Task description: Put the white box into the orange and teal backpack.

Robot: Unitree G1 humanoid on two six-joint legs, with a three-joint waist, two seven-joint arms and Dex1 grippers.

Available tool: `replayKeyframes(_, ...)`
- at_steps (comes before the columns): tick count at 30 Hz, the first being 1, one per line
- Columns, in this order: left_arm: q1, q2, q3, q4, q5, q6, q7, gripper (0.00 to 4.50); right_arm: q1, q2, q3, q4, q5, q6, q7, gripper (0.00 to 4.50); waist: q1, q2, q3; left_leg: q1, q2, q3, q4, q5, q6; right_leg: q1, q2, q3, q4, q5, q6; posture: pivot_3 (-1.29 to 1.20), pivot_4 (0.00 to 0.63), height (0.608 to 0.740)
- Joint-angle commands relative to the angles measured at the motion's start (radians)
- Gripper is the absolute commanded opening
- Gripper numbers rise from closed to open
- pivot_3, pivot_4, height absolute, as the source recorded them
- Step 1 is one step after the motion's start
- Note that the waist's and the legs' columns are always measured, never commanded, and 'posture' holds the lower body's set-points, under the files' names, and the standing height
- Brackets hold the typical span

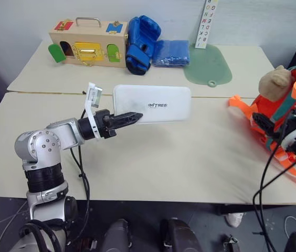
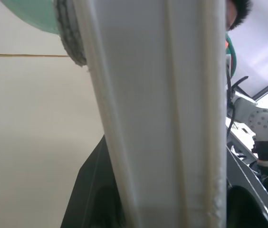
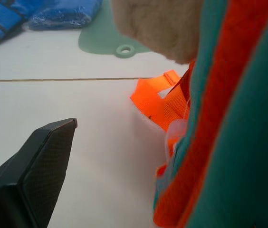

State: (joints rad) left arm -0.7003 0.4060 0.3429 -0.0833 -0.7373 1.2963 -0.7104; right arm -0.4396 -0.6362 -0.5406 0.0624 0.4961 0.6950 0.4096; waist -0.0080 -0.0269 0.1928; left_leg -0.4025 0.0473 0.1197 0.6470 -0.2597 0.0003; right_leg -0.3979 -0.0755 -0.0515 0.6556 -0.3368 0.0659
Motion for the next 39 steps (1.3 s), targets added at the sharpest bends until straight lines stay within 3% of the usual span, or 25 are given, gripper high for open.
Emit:
replayKeyframes(1,-0.030,0.030,-0.004,0.026,-0.013,-0.072,-0.018,1.51,-0.042,0.001,0.010,0.052,-0.020,-0.112,0.013,3.93,0.002,0.000,0.000,0.000,0.000,0.000,0.000,0.000,0.000,0.000,0.000,0.000,0.000,0.000,0.000,0.00,0.150,0.740)
replayKeyframes(9,-0.043,0.082,-0.030,0.081,0.003,-0.210,-0.015,1.51,-0.019,-0.014,0.070,0.005,0.035,-0.143,0.165,1.14,-0.002,0.000,0.000,0.000,0.001,0.000,0.000,0.000,0.000,0.000,0.000,0.000,0.000,0.000,0.000,0.00,0.150,0.740)
replayKeyframes(12,-0.057,0.101,-0.033,0.099,0.006,-0.235,-0.011,1.51,0.000,-0.061,0.098,-0.094,0.129,-0.069,0.311,0.13,-0.006,0.000,0.000,0.000,0.001,0.000,0.000,0.000,0.000,0.000,0.000,0.000,0.000,0.000,0.000,0.00,0.150,0.740)
replayKeyframes(13,-0.063,0.108,-0.033,0.107,0.007,-0.242,-0.012,1.51,0.011,-0.084,0.109,-0.141,0.178,-0.034,0.375,0.01,-0.007,0.000,0.000,0.000,0.001,0.000,0.000,0.000,0.000,0.000,0.000,0.000,0.000,0.000,0.000,0.00,0.150,0.740)
replayKeyframes(20,-0.114,0.140,-0.029,0.139,-0.011,-0.292,-0.035,1.51,-0.020,-0.243,0.136,-0.338,0.491,0.194,0.642,0.01,-0.022,0.000,0.001,0.000,0.002,0.000,-0.001,-0.001,0.000,0.000,0.001,-0.001,-0.001,0.000,0.000,0.00,0.150,0.740)
replayKeyframes(27,-0.184,0.151,0.024,0.140,-0.100,-0.291,-0.087,1.51,-0.066,-0.373,0.167,-0.405,0.680,0.327,0.814,0.01,-0.017,0.000,0.001,-0.001,0.001,-0.001,-0.001,-0.002,0.002,0.000,-0.001,-0.001,-0.002,0.000,0.000,0.00,0.150,0.740)
replayKeyframes(34,-0.200,0.169,0.023,0.097,-0.209,-0.256,-0.153,1.51,0.010,-0.415,0.220,-0.426,0.638,0.310,0.890,0.01,-0.016,0.000,0.001,-0.002,0.000,-0.002,0.000,-0.003,0.004,0.000,-0.002,-0.002,-0.003,0.000,0.000,0.00,0.150,0.740)
replayKeyframes(39,-0.137,0.222,-0.111,0.096,-0.104,-0.364,-0.289,1.51,0.031,-0.414,0.247,-0.405,0.602,0.282,0.896,0.01,-0.018,0.000,0.001,-0.002,0.000,-0.001,0.000,-0.002,0.003,0.000,-0.001,-0.001,-0.002,0.000,0.000,0.00,0.150,0.740)
